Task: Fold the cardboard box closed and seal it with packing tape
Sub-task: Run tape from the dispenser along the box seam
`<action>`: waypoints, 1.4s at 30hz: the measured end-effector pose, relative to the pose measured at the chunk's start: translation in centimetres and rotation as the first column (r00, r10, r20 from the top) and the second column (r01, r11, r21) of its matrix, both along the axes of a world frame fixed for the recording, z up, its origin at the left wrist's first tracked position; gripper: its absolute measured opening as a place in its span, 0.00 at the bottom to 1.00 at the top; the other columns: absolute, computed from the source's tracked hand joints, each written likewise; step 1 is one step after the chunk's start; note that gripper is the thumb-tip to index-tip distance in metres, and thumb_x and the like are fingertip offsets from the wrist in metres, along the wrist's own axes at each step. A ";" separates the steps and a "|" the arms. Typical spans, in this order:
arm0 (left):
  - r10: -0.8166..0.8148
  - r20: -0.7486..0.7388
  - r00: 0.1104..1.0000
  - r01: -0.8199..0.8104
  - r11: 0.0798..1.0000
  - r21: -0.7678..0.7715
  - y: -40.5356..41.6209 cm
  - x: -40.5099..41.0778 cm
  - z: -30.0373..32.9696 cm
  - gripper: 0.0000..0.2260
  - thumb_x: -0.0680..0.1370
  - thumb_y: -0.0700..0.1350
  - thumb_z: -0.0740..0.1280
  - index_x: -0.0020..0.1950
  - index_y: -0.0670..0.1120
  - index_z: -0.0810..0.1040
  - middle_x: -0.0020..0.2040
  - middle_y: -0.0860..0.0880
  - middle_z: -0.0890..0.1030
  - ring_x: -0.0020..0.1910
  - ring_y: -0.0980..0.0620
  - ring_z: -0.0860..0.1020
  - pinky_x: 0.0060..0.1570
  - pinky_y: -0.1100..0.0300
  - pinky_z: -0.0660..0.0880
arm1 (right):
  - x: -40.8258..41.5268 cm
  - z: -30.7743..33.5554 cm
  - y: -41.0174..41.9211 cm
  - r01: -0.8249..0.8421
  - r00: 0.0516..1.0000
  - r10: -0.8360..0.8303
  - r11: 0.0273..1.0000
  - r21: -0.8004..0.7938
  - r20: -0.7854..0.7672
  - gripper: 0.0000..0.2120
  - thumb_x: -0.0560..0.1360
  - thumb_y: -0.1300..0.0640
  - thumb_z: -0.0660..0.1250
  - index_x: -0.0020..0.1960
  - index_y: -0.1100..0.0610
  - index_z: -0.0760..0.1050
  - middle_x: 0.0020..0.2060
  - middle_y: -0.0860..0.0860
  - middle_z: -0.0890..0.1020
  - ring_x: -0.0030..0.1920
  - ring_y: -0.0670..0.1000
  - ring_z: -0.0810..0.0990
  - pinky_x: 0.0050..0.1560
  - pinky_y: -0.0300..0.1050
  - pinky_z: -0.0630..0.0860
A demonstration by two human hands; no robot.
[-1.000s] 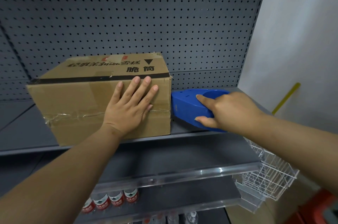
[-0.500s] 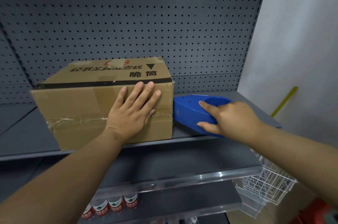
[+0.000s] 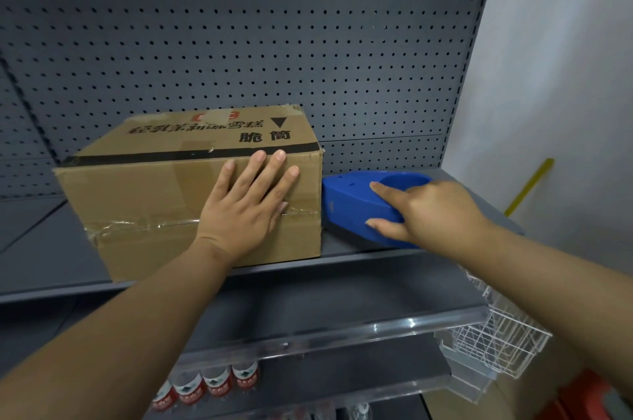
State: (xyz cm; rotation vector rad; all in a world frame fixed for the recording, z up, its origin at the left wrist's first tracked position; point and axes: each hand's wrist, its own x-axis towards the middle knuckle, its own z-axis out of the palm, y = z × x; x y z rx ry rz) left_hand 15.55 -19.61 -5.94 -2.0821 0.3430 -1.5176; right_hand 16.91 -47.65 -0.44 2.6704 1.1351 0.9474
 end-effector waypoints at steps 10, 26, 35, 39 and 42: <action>0.009 0.019 1.000 -0.009 1.000 -0.002 -0.1 0.0 0.0 0.25 0.81 0.54 0.54 0.76 0.49 0.55 0.78 0.47 0.45 0.76 0.47 0.45 0.73 0.48 0.43 | 1.0 4.1 0.2 0.132 0.990 -0.134 0.989 0.074 0.032 0.29 0.75 0.38 0.58 0.69 0.54 0.68 0.37 0.60 0.82 0.40 0.60 0.81 0.34 0.44 0.66; -0.065 -0.287 0.956 0.182 0.898 0.400 -3.1 0.3 3.4 0.21 0.76 0.45 0.50 0.61 0.45 0.78 0.66 0.49 0.75 0.71 0.49 0.67 0.72 0.52 0.46 | 1.0 3.6 2.3 0.244 0.969 -0.230 0.943 0.227 -0.088 0.29 0.76 0.36 0.54 0.73 0.48 0.62 0.45 0.58 0.82 0.47 0.60 0.79 0.38 0.45 0.67; -0.038 -0.330 0.943 0.190 0.878 0.440 -4.7 0.8 2.9 0.08 0.76 0.47 0.63 0.43 0.47 0.80 0.45 0.48 0.82 0.58 0.46 0.78 0.72 0.53 0.50 | 1.3 3.7 2.3 0.260 0.964 -0.232 0.926 0.274 -0.129 0.28 0.76 0.37 0.54 0.72 0.48 0.64 0.46 0.57 0.82 0.48 0.60 0.79 0.38 0.45 0.69; -0.003 -0.392 0.920 0.195 0.871 0.451 -4.7 0.9 2.6 0.03 0.73 0.47 0.68 0.41 0.49 0.80 0.42 0.51 0.82 0.57 0.47 0.79 0.72 0.52 0.50 | 0.9 3.9 2.0 0.263 0.962 -0.227 0.916 0.302 -0.149 0.28 0.76 0.37 0.55 0.71 0.49 0.66 0.46 0.57 0.82 0.49 0.60 0.79 0.39 0.45 0.69; 0.023 -0.440 0.898 0.222 0.839 0.497 -4.6 0.9 2.7 0.06 0.75 0.51 0.66 0.41 0.52 0.81 0.42 0.54 0.82 0.59 0.49 0.78 0.72 0.51 0.49 | 0.5 4.3 1.7 0.257 0.964 -0.217 0.909 0.328 -0.154 0.27 0.75 0.37 0.56 0.70 0.49 0.67 0.46 0.58 0.82 0.48 0.60 0.79 0.39 0.45 0.70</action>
